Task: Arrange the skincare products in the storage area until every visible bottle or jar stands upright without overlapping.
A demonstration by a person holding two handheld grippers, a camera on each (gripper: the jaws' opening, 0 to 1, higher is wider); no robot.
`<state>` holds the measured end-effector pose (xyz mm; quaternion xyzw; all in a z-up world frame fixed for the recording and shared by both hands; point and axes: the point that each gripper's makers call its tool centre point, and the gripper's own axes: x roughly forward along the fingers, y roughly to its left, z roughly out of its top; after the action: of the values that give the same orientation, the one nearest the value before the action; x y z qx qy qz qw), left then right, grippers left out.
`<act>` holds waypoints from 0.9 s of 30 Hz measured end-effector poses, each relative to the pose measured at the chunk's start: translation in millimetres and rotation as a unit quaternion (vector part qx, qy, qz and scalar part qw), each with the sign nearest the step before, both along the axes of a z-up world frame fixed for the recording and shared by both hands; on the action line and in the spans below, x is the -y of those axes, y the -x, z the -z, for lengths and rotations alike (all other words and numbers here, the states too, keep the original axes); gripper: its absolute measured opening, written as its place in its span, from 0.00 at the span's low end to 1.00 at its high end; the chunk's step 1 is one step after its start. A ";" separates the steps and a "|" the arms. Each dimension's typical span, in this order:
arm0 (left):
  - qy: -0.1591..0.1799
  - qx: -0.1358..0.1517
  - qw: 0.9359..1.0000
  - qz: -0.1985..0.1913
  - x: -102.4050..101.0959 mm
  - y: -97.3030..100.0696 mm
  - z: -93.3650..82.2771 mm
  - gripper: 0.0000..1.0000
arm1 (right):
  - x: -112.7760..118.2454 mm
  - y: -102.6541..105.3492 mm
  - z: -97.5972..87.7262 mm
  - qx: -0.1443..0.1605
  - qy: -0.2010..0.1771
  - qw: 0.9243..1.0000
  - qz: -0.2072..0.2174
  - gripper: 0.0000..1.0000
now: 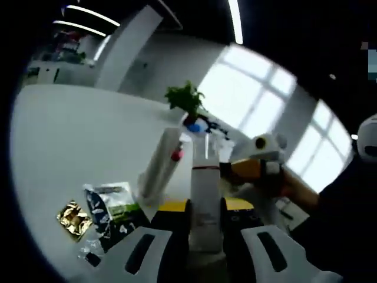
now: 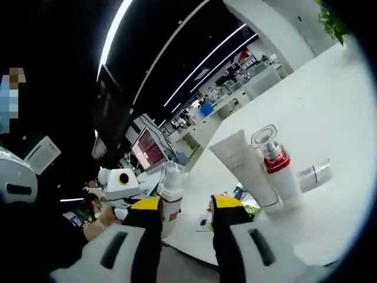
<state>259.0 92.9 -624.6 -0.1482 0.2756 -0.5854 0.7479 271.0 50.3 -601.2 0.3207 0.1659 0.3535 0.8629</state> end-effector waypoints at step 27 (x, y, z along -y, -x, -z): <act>0.065 -0.074 0.990 0.104 72.1 37.9 -12.8 0.17 | 28.2 9.4 -37.7 0.030 -0.117 0.983 -0.140 0.19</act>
<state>221.1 20.8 -611.8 -0.2099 0.3058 -0.6643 0.6490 261.6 22.1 -563.5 0.3818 0.1407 0.4975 0.7662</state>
